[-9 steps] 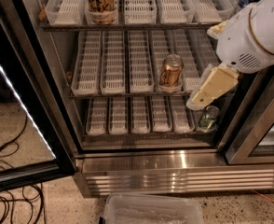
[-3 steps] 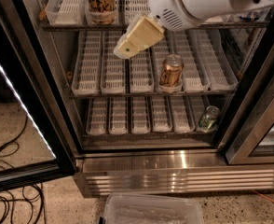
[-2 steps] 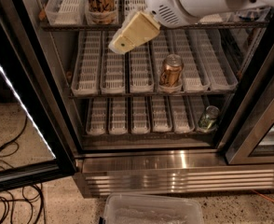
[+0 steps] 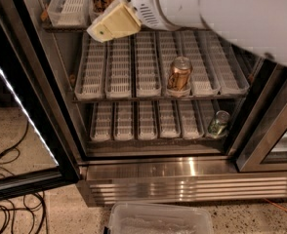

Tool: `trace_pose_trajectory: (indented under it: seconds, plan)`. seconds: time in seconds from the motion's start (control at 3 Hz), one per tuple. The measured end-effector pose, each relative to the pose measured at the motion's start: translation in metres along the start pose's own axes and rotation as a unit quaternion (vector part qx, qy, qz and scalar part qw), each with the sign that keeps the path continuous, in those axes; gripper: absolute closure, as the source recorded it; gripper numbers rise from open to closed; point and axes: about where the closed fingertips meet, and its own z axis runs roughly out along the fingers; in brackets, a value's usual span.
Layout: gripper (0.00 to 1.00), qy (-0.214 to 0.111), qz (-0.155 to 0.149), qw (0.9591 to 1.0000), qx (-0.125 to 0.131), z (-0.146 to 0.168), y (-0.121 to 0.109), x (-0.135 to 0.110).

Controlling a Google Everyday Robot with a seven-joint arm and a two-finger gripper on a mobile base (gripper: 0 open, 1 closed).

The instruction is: Pick orange can from top shelf of fridge

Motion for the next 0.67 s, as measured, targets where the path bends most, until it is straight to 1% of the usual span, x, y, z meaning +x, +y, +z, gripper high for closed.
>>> trace_pose_trajectory:
  seconds: [0.33, 0.67]
  plan:
    - [0.0, -0.044, 0.06, 0.997, 0.023, 0.014, 0.009, -0.004]
    - [0.0, -0.082, 0.069, 0.9933, 0.043, 0.008, 0.0, -0.028]
